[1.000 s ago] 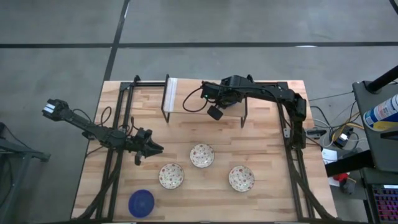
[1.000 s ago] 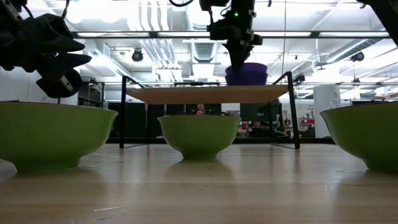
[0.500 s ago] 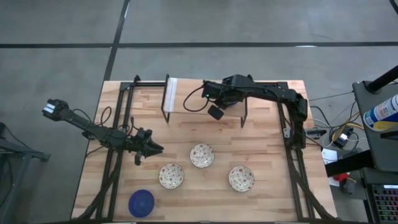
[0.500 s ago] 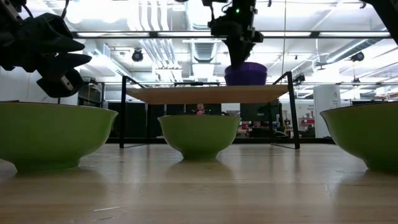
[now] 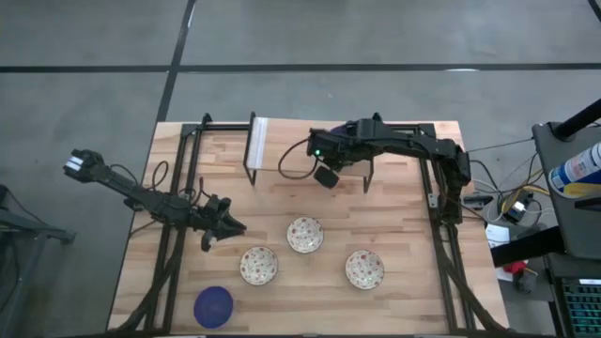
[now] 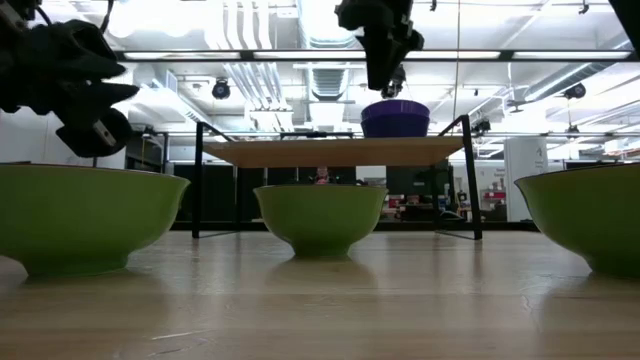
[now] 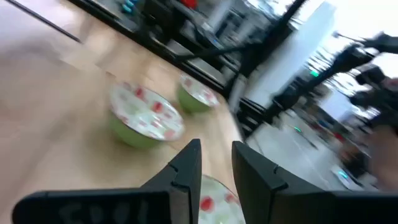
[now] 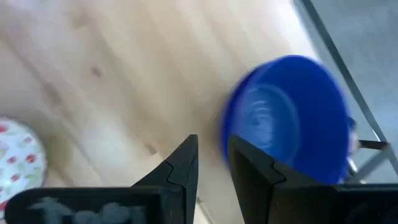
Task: Pick & Place Mini bowls
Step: Stack the blue bowl on the blue bowl on the shelf
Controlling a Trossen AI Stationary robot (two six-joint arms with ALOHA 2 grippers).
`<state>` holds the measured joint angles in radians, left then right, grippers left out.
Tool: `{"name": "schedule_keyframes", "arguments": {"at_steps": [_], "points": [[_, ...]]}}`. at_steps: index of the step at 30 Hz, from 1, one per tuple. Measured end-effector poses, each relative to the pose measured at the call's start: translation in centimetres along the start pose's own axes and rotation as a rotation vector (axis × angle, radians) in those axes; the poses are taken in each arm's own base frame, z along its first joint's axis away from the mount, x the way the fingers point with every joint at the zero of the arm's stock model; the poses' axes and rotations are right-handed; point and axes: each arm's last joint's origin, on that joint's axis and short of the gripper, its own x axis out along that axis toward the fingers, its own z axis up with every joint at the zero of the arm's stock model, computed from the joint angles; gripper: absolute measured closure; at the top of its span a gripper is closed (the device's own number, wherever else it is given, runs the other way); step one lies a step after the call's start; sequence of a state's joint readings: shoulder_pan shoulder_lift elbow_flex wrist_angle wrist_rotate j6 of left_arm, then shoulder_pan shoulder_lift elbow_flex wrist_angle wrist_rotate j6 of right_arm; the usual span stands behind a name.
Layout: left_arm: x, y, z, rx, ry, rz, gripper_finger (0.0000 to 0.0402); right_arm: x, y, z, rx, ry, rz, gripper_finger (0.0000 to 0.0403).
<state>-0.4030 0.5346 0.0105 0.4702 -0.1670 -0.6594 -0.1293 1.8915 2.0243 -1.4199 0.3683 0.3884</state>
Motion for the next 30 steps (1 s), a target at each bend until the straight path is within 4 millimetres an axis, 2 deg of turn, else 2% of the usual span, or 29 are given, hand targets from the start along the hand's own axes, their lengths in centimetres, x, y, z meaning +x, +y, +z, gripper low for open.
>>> {"name": "schedule_keyframes", "arguments": {"at_steps": [8,14,20,30], "points": [[-0.1,-0.7,-0.7,-0.125,0.120,-0.121,0.0319,-1.0,2.5,-1.0,-0.065,-0.022,0.035,0.0316],[-0.1,-2.5,-1.0,-0.153,0.161,-0.155,0.0319,-1.6,3.8,-1.6,-0.098,-0.036,0.053,0.0316],[0.1,-5.3,-1.6,-0.137,0.232,-0.120,0.0319,-2.0,4.5,-2.0,-0.120,-0.044,0.061,0.0316],[0.9,-11.2,-3.0,-0.055,0.388,-0.025,0.0319,-2.3,5.3,-2.3,-0.132,-0.056,0.067,0.0316]]}}
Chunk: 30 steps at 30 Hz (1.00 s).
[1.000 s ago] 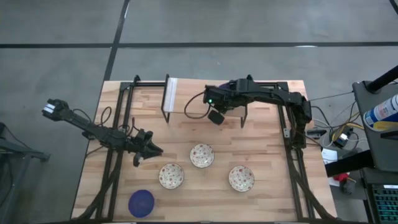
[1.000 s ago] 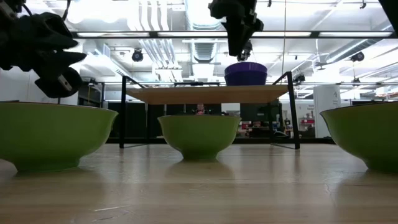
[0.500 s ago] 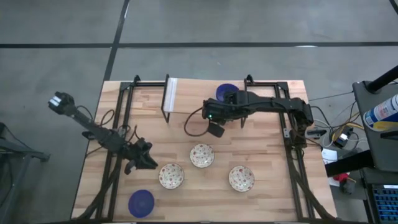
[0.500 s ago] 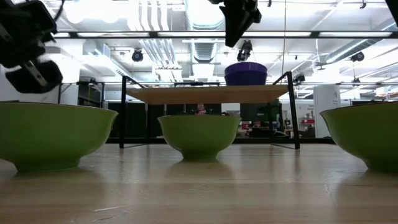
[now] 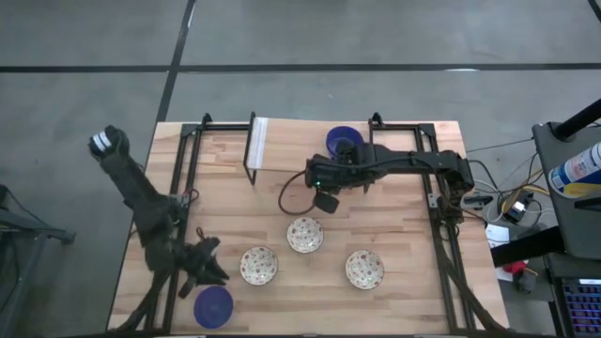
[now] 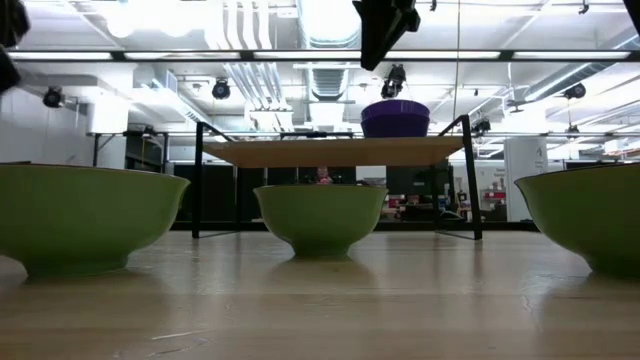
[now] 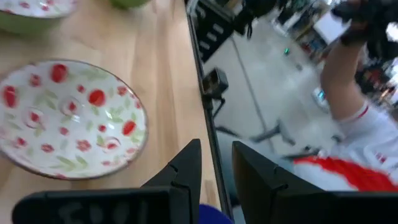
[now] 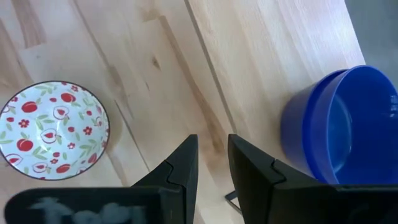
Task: Pick & Place Mini bowls
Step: Stack the blue bowl on the blue bowl on the shelf
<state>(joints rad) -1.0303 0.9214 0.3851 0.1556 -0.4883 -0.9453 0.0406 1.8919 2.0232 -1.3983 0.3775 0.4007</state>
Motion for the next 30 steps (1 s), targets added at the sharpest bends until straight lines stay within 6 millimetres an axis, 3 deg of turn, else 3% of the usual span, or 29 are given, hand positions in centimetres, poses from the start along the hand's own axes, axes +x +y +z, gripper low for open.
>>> {"name": "schedule_keyframes", "arguments": {"at_steps": [16,24,30], "points": [[4.8,-9.6,-4.8,0.253,0.328,0.053,0.0319,0.0,0.5,-0.2,-0.012,-0.008,-0.004,0.0316],[6.8,-9.9,-7.2,0.309,0.454,0.266,0.0319,0.4,0.7,-0.2,-0.012,-0.007,-0.004,0.0316],[7.8,-9.8,-8.5,0.282,0.496,0.301,0.0319,0.6,0.7,-0.3,-0.016,0.001,-0.007,0.0316]]}}
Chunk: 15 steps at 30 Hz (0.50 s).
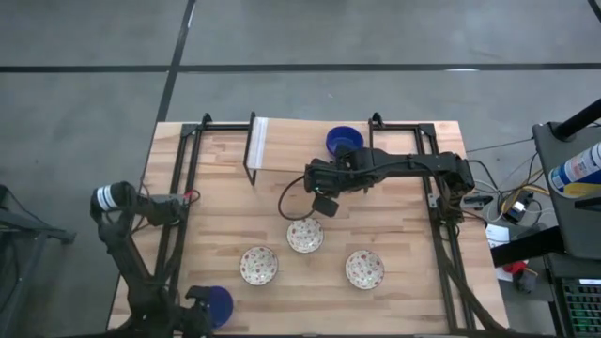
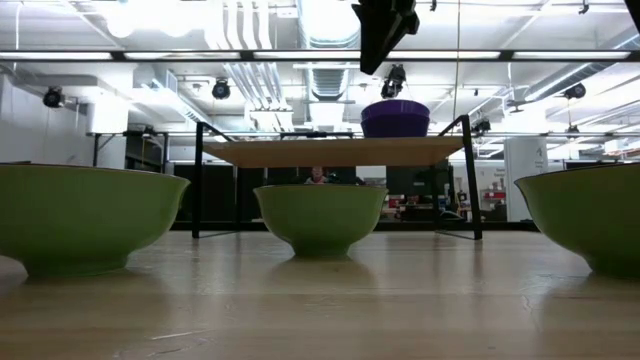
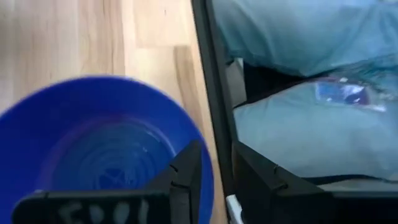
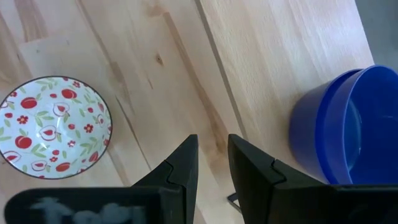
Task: Pick & Place Mini bowls
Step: Stack the blue bowl on the blue bowl on the shelf
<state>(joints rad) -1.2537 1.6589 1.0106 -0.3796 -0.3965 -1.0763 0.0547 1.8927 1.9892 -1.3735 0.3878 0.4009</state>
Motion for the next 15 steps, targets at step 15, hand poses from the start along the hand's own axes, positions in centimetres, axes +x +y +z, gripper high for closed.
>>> {"name": "schedule_keyframes", "arguments": {"at_steps": [15], "points": [[1.02,0.69,-0.79,0.003,0.048,0.088,0.0325,0.01,0.03,-0.01,0.000,0.001,0.003,0.0316]]}}
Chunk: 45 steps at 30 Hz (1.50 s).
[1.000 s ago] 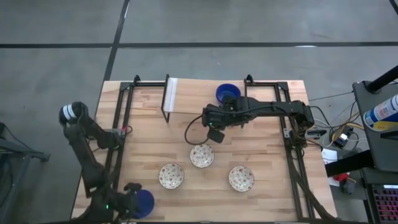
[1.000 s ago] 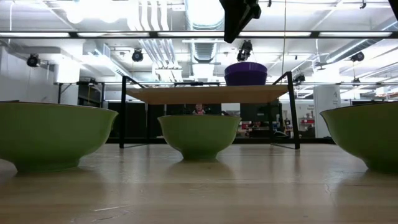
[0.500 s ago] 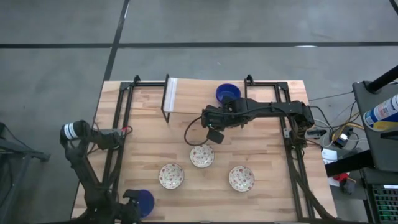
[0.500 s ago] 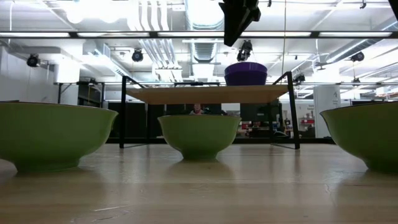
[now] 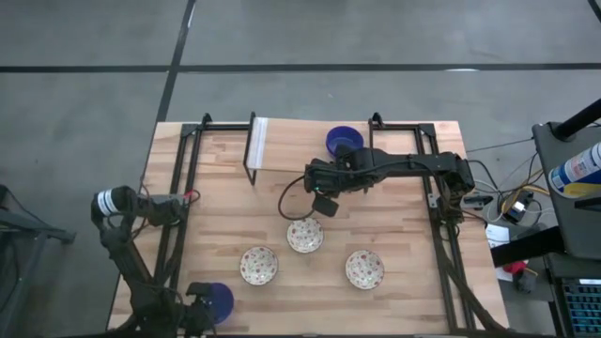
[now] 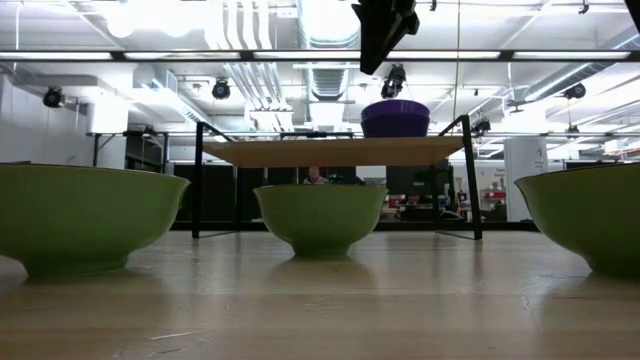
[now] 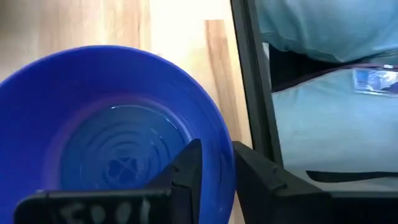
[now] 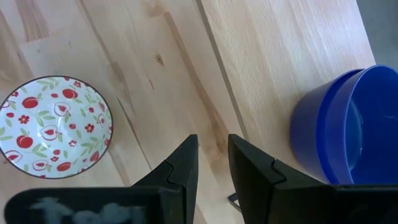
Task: Pick & Place Mini bowls
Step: Stack the blue bowl on the blue bowl on the shelf
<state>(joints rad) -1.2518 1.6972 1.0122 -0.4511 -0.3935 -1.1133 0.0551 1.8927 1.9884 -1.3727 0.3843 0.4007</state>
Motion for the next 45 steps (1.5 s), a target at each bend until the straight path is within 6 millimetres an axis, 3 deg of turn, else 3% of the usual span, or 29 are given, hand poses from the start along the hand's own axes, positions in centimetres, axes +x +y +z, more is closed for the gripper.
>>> {"name": "schedule_keyframes", "arguments": {"at_steps": [7,20,31,35,45], "points": [[-0.6,0.1,0.2,0.006,-0.009,0.001,0.0393,-0.2,0.4,-0.1,-0.016,-0.003,0.006,0.0317],[-3.9,-1.0,2.3,0.051,-0.024,-0.065,0.0400,-1.8,3.2,-0.4,-0.091,-0.046,0.203,0.0317],[-6.8,-2.3,4.6,0.159,-0.073,-0.071,0.0401,-4.7,7.9,0.4,-0.252,-0.308,0.586,0.0330],[-7.5,-2.6,5.6,0.204,-0.095,-0.079,0.0401,-5.3,9.5,0.7,-0.282,-0.420,0.650,0.0328],[-8.8,-2.2,7.0,0.248,-0.113,-0.077,0.0401,-3.5,12.2,0.0,-0.320,-0.522,0.714,0.0292]]}}
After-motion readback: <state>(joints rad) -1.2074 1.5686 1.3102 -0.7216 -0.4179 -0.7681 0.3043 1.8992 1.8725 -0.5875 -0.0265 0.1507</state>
